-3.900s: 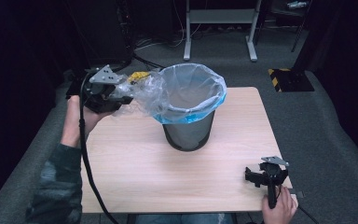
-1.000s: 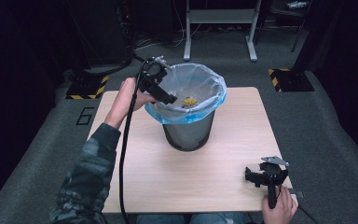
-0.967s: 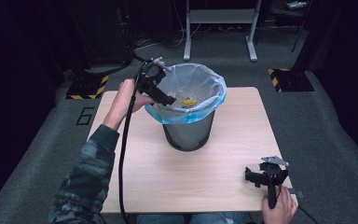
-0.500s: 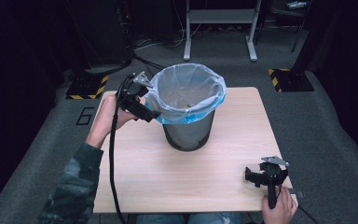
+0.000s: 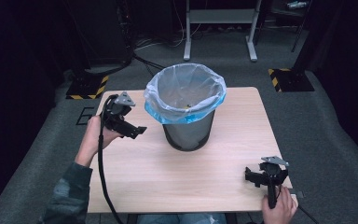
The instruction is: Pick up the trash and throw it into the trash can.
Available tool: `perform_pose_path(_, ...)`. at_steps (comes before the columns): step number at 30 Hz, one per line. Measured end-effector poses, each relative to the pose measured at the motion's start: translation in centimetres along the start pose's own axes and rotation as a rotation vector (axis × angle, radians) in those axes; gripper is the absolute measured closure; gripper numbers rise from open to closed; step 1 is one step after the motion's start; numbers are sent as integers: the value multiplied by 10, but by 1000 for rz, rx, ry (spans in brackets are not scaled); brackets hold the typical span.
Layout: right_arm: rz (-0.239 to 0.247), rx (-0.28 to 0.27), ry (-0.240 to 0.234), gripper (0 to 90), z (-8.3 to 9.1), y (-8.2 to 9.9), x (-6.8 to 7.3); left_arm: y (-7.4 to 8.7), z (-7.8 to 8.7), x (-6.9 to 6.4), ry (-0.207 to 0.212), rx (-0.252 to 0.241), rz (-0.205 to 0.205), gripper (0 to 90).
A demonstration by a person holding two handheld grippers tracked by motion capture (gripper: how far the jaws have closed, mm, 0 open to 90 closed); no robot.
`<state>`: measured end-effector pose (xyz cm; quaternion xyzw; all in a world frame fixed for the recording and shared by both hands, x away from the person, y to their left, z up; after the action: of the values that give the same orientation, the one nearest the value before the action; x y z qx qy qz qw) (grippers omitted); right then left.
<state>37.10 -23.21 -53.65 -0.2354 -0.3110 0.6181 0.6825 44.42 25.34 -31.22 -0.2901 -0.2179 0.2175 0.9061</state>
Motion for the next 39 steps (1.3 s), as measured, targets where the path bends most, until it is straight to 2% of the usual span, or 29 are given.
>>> perform_pose_path(6, 0, 0, 0, 0, 0, 0, 0, 29, -7, -2, -9, -13, 50, 54)
perform_pose_path(12, 1, 0, 0, 0, 0, 0, 0, 55, -16, -6, -20, -23, 81, 46)
perform_pose_path(21, 0, 0, 0, 0, 0, 0, 0, 107, -36, -16, -21, -21, 185, 44)
perform_pose_path(23, 0, 0, 0, 0, 0, 0, 0, 120, -42, -19, -45, -2, 207, 45)
perform_pose_path(26, 0, 0, 0, 0, 0, 0, 0, 139, -53, -24, -59, 21, 245, 39)
perform_pose_path(27, 0, 0, 0, 0, 0, 0, 0, 146, -56, -26, -56, 21, 257, 37)
perform_pose_path(28, 0, 0, 0, 0, 0, 0, 0, 146, -56, -26, -56, 21, 257, 36)
perform_pose_path(29, 0, 0, 0, 0, 0, 0, 0, 159, -65, -29, -60, 29, 283, 34)
perform_pose_path(32, 0, 0, 0, 0, 0, 0, 0, 178, -76, -32, -47, 30, 312, 26)
perform_pose_path(35, 0, 0, 0, 0, 0, 0, 0, 194, -85, -36, -35, 25, 325, 21)
perform_pose_path(38, 0, 0, 0, 0, 0, 0, 0, 207, -91, -38, -31, 30, 319, 14)
perform_pose_path(39, 0, 0, 0, 0, 0, 0, 0, 210, -94, -39, -26, 16, 333, 7)
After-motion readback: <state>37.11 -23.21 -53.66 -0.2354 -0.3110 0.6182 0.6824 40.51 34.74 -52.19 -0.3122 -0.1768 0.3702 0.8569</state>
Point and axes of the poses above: each handheld gripper's, and its own axes: z roughly backward along the jaws, y roughly out of its underside, x roughly to its left, the point moved 1 cm from there along -z, roughly forward along the jaws, and after that the axes turned 10 degrees about -z, right-handed, at the moved point
